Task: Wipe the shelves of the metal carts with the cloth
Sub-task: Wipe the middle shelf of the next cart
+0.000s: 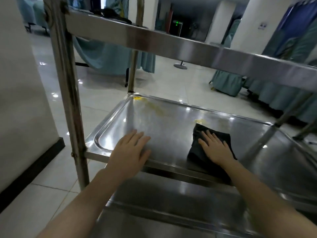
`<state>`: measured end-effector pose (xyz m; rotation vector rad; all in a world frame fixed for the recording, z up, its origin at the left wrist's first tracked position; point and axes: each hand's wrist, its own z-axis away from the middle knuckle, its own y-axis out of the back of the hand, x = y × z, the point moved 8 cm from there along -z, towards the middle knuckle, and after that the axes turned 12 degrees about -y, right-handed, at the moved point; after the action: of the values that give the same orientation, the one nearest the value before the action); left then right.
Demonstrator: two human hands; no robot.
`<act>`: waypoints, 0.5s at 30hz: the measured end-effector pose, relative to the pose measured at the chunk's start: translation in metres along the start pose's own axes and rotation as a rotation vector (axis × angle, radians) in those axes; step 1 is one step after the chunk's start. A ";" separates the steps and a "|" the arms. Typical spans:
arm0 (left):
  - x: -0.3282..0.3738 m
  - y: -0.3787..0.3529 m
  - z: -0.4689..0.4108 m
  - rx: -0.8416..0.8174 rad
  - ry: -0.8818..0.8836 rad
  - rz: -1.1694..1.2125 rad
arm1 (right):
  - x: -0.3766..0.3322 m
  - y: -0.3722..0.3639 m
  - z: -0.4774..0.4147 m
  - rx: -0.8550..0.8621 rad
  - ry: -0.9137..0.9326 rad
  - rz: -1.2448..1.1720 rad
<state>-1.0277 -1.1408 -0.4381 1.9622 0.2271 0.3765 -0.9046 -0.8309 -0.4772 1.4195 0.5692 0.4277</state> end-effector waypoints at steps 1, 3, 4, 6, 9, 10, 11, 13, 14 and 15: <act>0.002 -0.006 -0.003 -0.009 0.002 -0.027 | 0.023 0.002 0.001 0.006 -0.055 0.003; 0.000 -0.012 -0.002 -0.015 0.017 -0.091 | 0.032 0.006 0.000 0.023 -0.102 -0.001; -0.001 -0.012 -0.001 -0.020 0.014 -0.112 | 0.018 0.006 -0.001 0.026 -0.087 -0.015; -0.001 -0.010 -0.001 -0.030 0.003 -0.116 | -0.037 -0.001 0.002 0.028 0.035 -0.020; -0.001 -0.011 -0.003 -0.060 0.022 -0.110 | -0.144 -0.014 0.018 0.007 0.310 -0.036; -0.003 -0.013 -0.003 -0.075 0.043 -0.117 | -0.168 -0.016 0.024 -0.010 0.375 -0.048; -0.006 -0.014 -0.004 -0.078 0.073 -0.111 | -0.181 -0.017 0.029 -0.025 0.421 -0.055; -0.006 -0.012 -0.011 -0.045 0.115 -0.072 | -0.177 -0.015 0.030 -0.034 0.470 -0.064; -0.001 -0.012 -0.017 -0.030 0.112 -0.053 | -0.162 -0.011 0.027 -0.024 0.469 -0.073; 0.007 -0.014 -0.027 -0.022 0.090 -0.035 | -0.140 -0.007 0.020 -0.011 0.441 -0.079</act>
<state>-1.0304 -1.1101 -0.4396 1.9192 0.3138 0.4436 -1.0043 -0.9312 -0.4671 1.2911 0.9728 0.6864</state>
